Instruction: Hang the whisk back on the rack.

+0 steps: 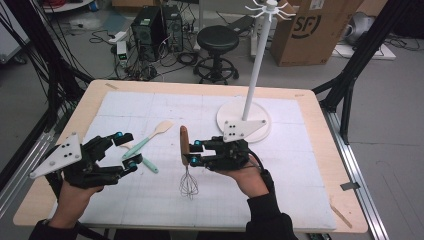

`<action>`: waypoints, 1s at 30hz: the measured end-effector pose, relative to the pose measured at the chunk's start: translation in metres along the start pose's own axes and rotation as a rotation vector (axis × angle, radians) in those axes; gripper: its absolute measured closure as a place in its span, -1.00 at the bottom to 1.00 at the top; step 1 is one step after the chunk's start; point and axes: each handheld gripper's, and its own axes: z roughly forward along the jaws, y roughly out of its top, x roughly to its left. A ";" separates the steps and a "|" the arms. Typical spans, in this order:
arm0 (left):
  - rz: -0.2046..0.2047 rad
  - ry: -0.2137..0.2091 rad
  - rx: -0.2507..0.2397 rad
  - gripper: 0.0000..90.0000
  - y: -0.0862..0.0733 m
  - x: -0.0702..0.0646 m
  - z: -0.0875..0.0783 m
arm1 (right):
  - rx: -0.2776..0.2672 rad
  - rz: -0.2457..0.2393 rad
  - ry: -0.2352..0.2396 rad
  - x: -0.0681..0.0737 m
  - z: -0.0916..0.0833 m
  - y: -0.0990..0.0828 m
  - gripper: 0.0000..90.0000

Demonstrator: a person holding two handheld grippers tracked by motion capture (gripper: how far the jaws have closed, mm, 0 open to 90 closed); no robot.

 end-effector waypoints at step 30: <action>-0.067 -0.427 -0.005 0.36 0.029 -0.006 0.051 | 0.053 -0.047 0.251 0.010 0.036 0.009 0.55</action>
